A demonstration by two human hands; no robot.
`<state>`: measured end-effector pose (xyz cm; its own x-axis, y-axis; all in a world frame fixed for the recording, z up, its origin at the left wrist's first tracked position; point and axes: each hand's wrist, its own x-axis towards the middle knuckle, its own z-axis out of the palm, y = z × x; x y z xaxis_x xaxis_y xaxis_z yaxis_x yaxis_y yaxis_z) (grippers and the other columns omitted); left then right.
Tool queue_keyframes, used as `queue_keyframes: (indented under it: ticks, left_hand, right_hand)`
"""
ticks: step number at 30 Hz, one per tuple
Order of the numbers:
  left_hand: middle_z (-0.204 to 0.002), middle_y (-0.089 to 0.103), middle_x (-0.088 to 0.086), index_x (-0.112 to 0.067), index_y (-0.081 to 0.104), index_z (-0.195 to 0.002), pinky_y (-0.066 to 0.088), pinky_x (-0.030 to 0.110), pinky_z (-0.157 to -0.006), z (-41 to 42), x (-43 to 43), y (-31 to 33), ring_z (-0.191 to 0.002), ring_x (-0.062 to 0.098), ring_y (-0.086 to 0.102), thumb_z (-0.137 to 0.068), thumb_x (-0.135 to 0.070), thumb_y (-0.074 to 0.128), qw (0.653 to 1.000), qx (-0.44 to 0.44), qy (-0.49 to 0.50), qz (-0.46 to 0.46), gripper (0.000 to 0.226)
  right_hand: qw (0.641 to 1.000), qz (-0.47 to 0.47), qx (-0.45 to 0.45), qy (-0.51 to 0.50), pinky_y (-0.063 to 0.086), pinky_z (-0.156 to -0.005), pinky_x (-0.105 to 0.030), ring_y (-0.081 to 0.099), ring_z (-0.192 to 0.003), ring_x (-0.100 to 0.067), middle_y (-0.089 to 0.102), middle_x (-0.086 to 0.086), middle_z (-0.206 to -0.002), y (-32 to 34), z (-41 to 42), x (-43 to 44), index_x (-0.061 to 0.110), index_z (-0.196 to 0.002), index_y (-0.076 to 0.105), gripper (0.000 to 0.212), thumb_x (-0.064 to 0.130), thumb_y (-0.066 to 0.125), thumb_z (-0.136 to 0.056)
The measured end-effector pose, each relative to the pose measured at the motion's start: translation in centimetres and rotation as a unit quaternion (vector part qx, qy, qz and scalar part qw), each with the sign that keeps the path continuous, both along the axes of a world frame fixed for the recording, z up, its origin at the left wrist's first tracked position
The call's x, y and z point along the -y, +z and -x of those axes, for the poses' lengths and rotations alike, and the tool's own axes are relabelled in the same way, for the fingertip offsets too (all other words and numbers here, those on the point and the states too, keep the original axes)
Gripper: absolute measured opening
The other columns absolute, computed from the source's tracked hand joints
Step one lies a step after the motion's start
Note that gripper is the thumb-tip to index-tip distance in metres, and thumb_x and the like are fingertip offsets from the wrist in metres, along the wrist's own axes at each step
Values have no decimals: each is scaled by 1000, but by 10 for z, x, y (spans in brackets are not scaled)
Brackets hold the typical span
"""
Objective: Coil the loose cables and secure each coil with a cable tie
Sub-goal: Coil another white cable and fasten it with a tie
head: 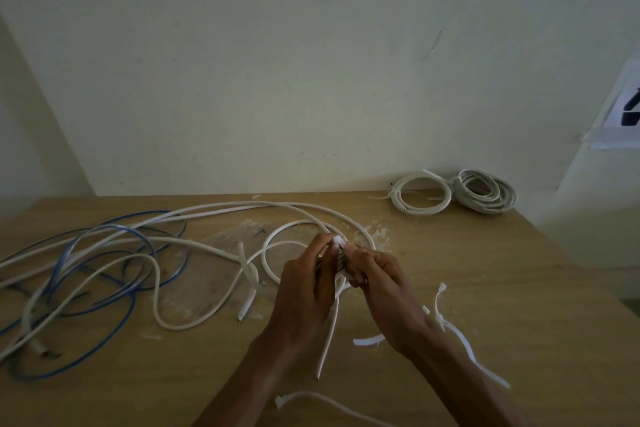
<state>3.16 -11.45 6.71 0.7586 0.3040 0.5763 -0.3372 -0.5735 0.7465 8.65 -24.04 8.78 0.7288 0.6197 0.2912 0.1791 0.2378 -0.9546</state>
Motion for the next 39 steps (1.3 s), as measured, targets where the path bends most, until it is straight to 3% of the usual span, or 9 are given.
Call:
queue_keyframes:
  ticks: [6, 11, 15, 18, 24, 28, 32, 36, 39]
  left_hand:
    - [-80, 69, -12, -20, 61, -109, 48, 18, -57, -1, -2, -2, -66, 8, 67, -109, -25, 42, 1000, 4, 3, 1, 19]
    - [-80, 69, -6, -23, 61, -110, 56, 42, -57, -4, -6, -7, -68, 15, 70, -109, -37, 40, 1000, 9, 16, -26, 25]
    - [-79, 68, -11, -24, 61, -107, 55, 29, -56, -3, -4, -5, -67, 10, 69, -109, -29, 43, 999, 15, 17, -28, 19]
    - [-75, 67, -12, -21, 63, -105, 54, 25, -54, -4, -2, -5, -66, 9, 69, -107, -37, 41, 999, 26, 33, -25, 27]
    - [-70, 66, -8, -23, 62, -107, 53, 37, -48, -6, -4, -13, -58, 9, 66, -107, -35, 41, 994, 53, 56, -80, 25]
    - [-66, 63, -8, -30, 58, -104, 50, 31, -45, -8, -2, -14, -53, 9, 62, -106, -35, 41, 994, 51, 50, -83, 17]
    - [-76, 69, -12, -16, 64, -103, 52, 18, -55, -6, 1, -11, -65, 8, 69, -105, -36, 42, 999, 32, 14, 5, 29]
    - [-78, 67, -4, -17, 65, -98, 55, 32, -56, -4, -2, -6, -68, 19, 67, -104, -38, 42, 999, 34, 25, 30, 32]
    - [-75, 66, -4, -19, 64, -97, 50, 30, -51, -4, -2, -4, -62, 16, 63, -104, -38, 41, 999, 34, 34, 16, 30]
  right_hand:
    - [1000, 2, -9, 9, 42, -71, -21, 36, -65, -20, 35, -17, -68, 0, 1, 0, 11, -62, 47, 53, 57, 53, -89]
    - [1000, 15, -5, 4, 43, -71, -20, 38, -63, -14, 40, -6, -64, 2, 5, -1, 25, -55, 50, 51, 51, 53, -99]
    - [1000, 13, -1, -8, 43, -69, -17, 45, -60, -2, 48, 11, -58, 8, 12, -2, 32, -52, 61, 48, 43, 44, -96]
    - [1000, 0, -8, -10, 43, -69, -17, 45, -59, -2, 50, 10, -57, 10, 19, -3, 33, -53, 63, 50, 48, 45, -97]
    - [999, -1, -37, 3, 44, -67, -10, 48, -57, 1, 52, 11, -55, 12, 18, -1, 19, -58, 56, 44, 39, 44, -96]
    - [1000, 9, -25, -8, 43, -64, -12, 49, -60, 1, 55, 9, -60, 9, 13, -1, 11, -66, 58, 44, 37, 46, -100]
    - [999, 53, -4, -10, 47, -64, -15, 59, -67, 0, 70, 5, -75, 9, 6, 2, 8, -90, 70, 33, 37, 57, -94]
    - [994, 104, 26, 19, 48, -65, -13, 64, -73, 1, 74, 10, -81, 15, 0, 9, 11, -98, 73, 13, 17, 61, -96]
    - [998, 44, -43, -17, 51, -62, -16, 69, -71, -10, 76, -5, -84, 11, -2, 10, 2, -100, 69, 13, 6, 71, -88]
